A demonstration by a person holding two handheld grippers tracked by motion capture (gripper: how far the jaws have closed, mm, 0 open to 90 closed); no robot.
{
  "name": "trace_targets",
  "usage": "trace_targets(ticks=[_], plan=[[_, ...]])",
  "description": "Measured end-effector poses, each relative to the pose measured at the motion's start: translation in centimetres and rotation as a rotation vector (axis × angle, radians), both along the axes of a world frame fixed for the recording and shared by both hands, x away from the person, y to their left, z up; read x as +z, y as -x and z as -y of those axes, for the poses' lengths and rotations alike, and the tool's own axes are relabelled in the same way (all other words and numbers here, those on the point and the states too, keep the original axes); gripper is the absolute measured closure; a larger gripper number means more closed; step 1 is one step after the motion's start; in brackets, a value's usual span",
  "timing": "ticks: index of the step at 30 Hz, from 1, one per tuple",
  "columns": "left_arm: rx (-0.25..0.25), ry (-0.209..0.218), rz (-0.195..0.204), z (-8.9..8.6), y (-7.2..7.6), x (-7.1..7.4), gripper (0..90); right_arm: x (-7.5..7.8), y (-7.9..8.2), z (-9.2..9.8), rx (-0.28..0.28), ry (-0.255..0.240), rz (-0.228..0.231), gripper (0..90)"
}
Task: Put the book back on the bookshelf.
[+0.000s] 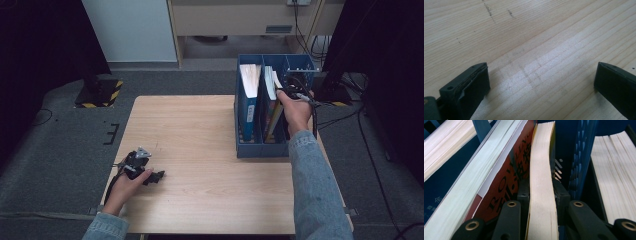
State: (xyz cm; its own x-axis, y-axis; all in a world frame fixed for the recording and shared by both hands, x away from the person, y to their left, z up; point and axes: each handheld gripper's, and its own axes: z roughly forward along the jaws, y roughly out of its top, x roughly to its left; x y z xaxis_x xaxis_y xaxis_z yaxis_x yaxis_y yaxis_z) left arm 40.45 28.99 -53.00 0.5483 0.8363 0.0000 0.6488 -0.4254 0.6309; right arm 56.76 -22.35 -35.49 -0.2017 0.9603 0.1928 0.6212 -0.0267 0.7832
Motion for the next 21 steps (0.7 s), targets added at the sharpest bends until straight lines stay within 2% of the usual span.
trace_targets(ticks=[4,6,15,21], plan=[[0.000,0.000,0.000,0.00,0.00,0.00,0.0,-0.04,0.00,0.02,-0.011,0.020,0.015,74.0],[0.000,0.000,0.000,0.00,0.00,0.00,0.0,-0.16,0.04,0.05,-0.017,0.012,0.025,74.0],[0.000,0.000,0.000,0.00,-0.01,0.00,0.0,-0.21,0.27,0.11,0.001,-0.019,-0.003,69.4],[0.000,0.001,0.000,0.00,0.00,0.00,0.0,-0.05,0.58,0.22,0.012,-0.035,-0.002,64.4]])
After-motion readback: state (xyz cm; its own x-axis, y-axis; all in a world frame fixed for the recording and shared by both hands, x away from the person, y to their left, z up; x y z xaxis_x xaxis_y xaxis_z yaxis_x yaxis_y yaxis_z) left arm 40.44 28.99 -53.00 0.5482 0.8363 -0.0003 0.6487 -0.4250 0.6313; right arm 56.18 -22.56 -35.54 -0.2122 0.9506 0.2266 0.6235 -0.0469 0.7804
